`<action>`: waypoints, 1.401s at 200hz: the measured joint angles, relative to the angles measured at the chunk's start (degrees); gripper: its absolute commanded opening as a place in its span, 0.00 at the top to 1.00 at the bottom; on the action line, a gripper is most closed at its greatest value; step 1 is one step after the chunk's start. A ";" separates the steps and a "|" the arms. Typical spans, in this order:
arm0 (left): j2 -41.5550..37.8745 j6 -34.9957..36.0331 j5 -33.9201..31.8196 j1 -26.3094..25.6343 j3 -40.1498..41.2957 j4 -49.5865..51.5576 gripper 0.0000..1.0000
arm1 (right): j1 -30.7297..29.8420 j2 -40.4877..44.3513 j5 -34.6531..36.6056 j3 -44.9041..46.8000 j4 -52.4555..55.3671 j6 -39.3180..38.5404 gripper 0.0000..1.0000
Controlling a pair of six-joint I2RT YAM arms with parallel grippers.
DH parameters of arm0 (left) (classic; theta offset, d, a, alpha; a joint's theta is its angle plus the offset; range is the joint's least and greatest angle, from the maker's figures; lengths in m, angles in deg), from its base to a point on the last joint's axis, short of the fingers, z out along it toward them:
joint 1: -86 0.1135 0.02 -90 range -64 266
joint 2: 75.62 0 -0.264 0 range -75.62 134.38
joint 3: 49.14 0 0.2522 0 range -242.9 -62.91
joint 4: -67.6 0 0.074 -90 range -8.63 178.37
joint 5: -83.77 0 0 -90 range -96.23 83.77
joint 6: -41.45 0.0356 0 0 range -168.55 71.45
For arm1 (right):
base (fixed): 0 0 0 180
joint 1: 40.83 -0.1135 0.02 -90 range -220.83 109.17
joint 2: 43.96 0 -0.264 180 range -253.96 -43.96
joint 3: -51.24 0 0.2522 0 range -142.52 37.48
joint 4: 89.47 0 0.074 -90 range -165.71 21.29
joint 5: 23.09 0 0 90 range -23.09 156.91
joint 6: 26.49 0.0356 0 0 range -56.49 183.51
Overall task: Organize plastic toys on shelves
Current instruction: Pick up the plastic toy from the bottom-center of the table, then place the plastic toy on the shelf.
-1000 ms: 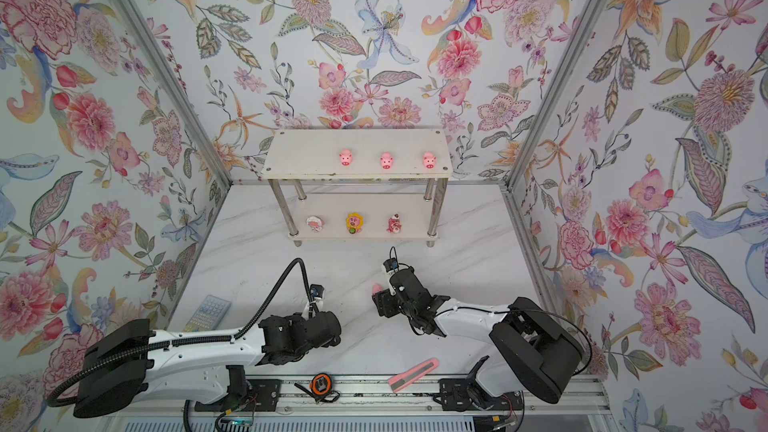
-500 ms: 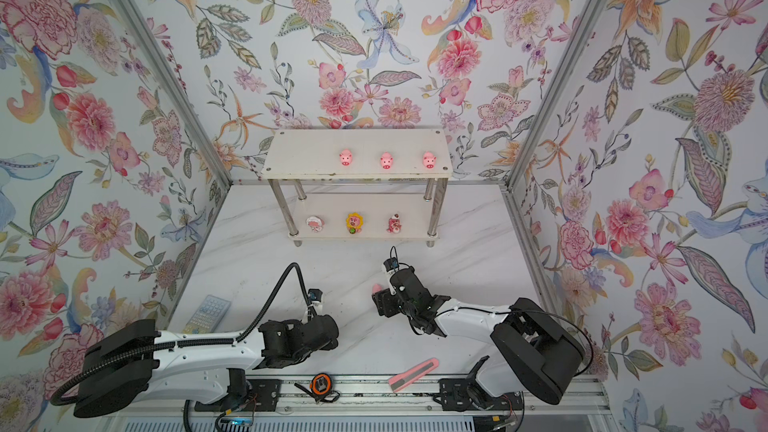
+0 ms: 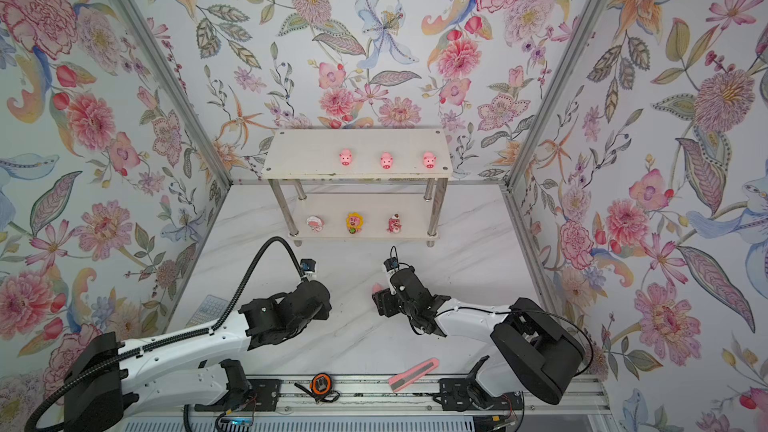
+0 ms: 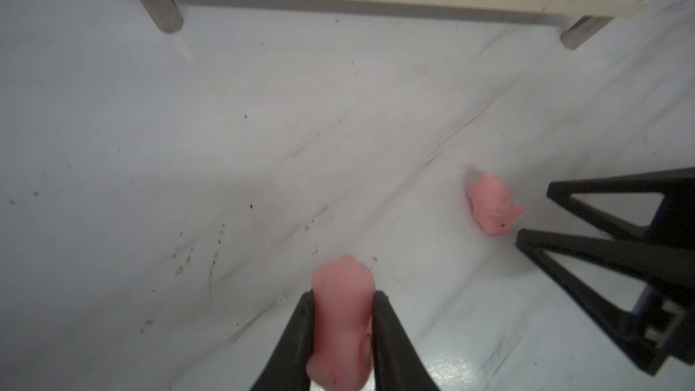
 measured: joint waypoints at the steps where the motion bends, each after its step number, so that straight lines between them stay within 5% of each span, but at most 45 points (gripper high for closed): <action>1: -0.04 0.31 -0.04 0.15 -0.33 0.13 0.73 | 0.02 0.00 0.00 0.00 0.00 0.00 0.27; 66: 7.32 23.54 -6.95 12.31 -34.75 5.29 0.74 | 0.17 0.20 0.00 0.09 0.02 0.00 0.27; 112: 30.82 35.04 -5.88 18.82 -73.61 11.15 0.73 | 0.50 1.22 0.00 0.55 0.09 0.00 0.27; 154: 54.62 38.53 -2.60 22.38 -112.76 23.71 0.73 | 0.50 2.58 0.00 1.07 0.35 0.00 0.27; 211: 54.55 38.12 0.87 25.99 -100.19 25.94 0.74 | 0.66 3.52 0.00 1.09 0.52 0.02 0.27; 280: 52.30 37.83 0.94 25.97 -99.73 25.75 0.74 | 0.92 3.45 -0.07 1.09 0.50 0.22 0.27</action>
